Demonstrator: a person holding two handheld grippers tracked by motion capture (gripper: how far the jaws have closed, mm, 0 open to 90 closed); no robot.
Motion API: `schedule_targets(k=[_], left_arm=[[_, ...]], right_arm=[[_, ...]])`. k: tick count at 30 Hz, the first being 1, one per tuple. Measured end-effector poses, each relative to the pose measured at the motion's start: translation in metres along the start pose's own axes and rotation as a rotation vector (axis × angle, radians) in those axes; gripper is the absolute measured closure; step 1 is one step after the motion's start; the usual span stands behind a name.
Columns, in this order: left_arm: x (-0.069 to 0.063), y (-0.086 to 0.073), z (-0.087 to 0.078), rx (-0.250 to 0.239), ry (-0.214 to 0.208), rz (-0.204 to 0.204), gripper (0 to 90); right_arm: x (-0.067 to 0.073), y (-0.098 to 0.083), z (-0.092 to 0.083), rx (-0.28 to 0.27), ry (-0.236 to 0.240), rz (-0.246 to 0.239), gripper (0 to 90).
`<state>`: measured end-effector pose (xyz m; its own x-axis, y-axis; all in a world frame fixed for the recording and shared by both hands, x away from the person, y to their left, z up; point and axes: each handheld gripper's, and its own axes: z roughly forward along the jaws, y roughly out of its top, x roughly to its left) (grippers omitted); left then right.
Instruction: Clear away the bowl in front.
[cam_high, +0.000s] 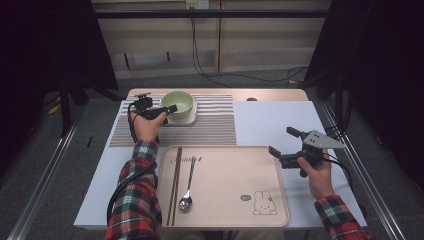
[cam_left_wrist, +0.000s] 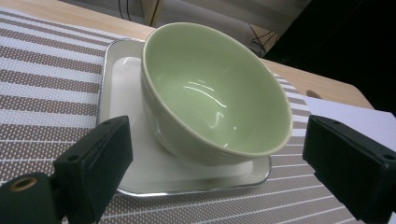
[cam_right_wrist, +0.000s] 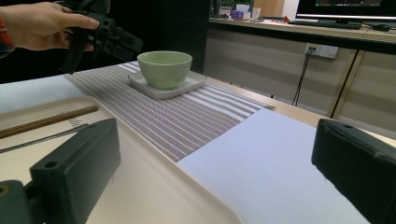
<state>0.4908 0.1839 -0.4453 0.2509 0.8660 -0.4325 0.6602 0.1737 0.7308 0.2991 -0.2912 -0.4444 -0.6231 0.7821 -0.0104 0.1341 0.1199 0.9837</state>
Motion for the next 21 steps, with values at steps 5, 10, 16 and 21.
schedule_targets(k=[5, 10, 16, 21], left_arm=[[0.001, 0.001, 0.007, -0.004, 0.021, 0.016, 9.2], [0.0, 0.001, 0.015, -0.011, 0.038, 0.003, 9.9], [0.001, 0.001, 0.022, -0.01, 0.051, -0.001, 12.0], [0.003, 0.001, 0.025, -0.006, 0.058, -0.006, 13.1]], right_arm=[[0.0, 0.0, 0.0, -0.001, -0.003, 0.001, 0.8], [-0.001, 0.0, 0.0, 0.002, 0.004, -0.006, 0.8], [-0.001, 0.0, 0.0, -0.001, 0.001, 0.005, 0.8], [-0.001, 0.0, 0.0, 0.001, 0.005, -0.005, 0.8]])
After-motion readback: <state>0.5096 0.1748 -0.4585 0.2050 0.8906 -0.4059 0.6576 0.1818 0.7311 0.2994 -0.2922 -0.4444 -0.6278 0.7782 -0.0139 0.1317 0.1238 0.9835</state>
